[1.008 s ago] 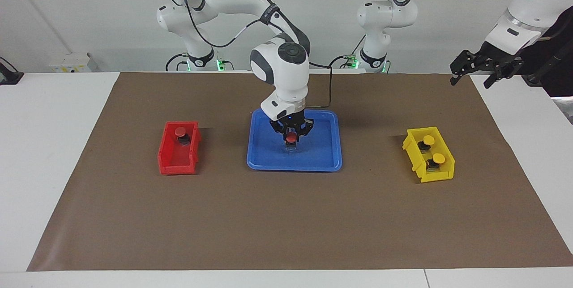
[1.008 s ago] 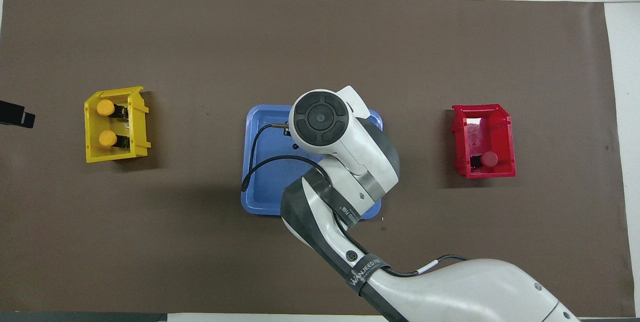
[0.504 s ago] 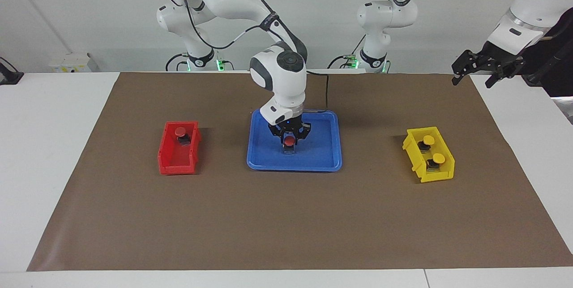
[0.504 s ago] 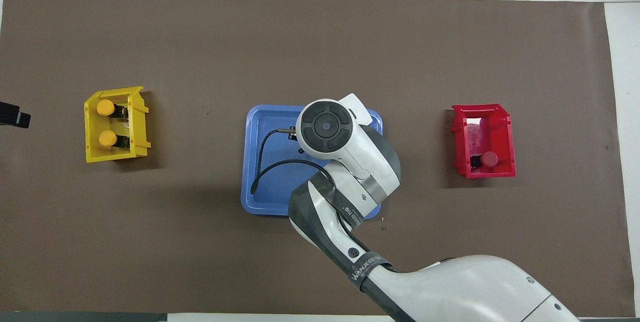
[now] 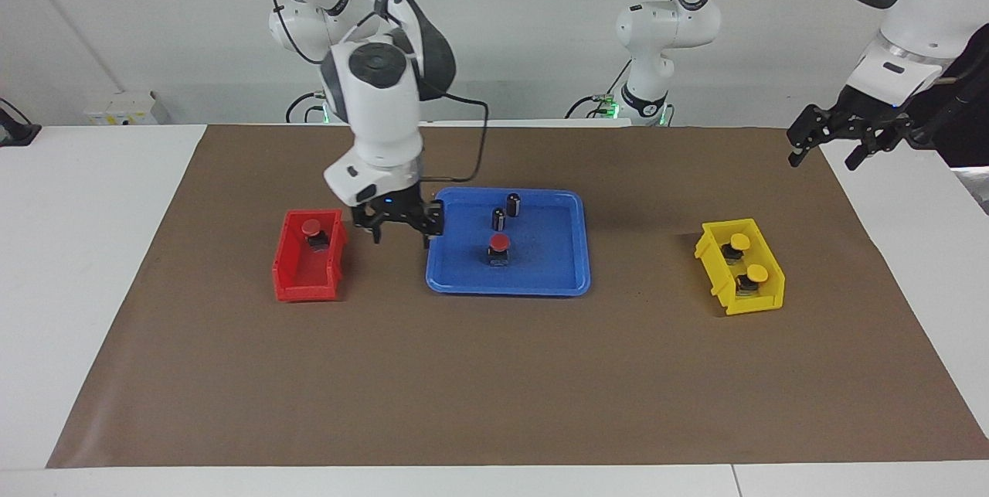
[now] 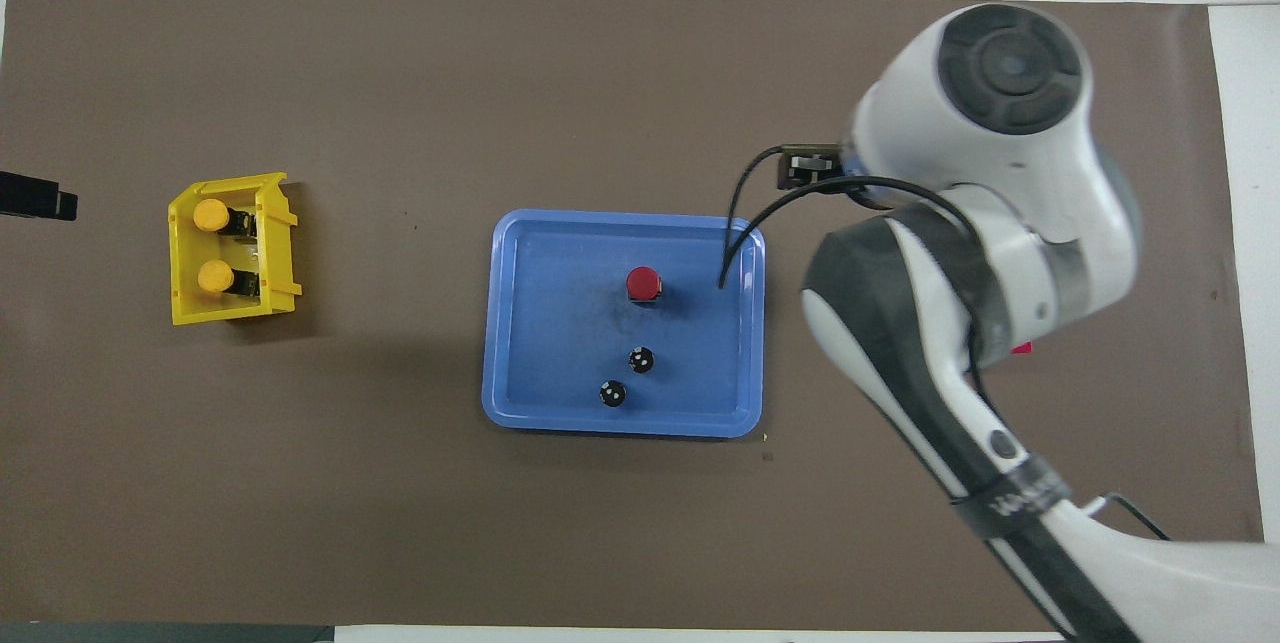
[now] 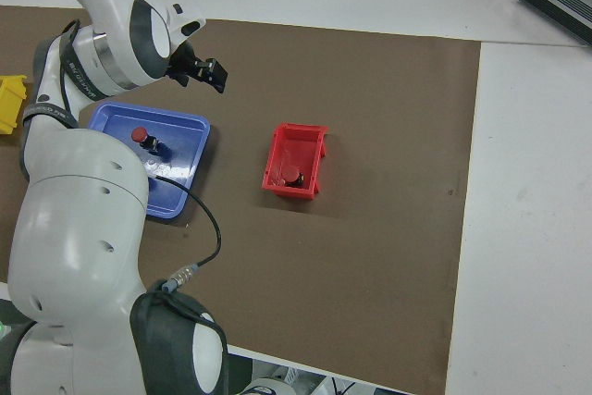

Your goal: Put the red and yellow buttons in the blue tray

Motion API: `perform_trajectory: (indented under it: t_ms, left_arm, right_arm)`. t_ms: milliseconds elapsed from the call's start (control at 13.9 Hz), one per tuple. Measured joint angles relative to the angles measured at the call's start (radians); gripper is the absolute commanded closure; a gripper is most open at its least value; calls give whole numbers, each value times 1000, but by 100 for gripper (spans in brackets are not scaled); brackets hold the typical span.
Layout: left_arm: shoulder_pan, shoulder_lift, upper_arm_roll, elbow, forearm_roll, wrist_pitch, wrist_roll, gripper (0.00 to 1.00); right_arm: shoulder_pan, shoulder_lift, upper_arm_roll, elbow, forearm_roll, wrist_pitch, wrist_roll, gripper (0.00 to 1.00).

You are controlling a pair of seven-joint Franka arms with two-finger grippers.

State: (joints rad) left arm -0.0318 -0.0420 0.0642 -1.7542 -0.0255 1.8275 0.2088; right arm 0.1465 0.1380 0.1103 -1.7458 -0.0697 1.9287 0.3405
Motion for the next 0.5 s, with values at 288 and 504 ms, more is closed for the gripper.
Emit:
perform_trajectory:
  t_ms: [288,504]
  left_arm:
    - [-1,63,-1,-143,0,239,-23,33]
    - [-3,145,-5,-146,0,319,-110,35]
  right_arm:
    - [-167,-147,0,-249,46,75,-276,11]
    - [-228,-205,1,-426,51,240,-375,19]
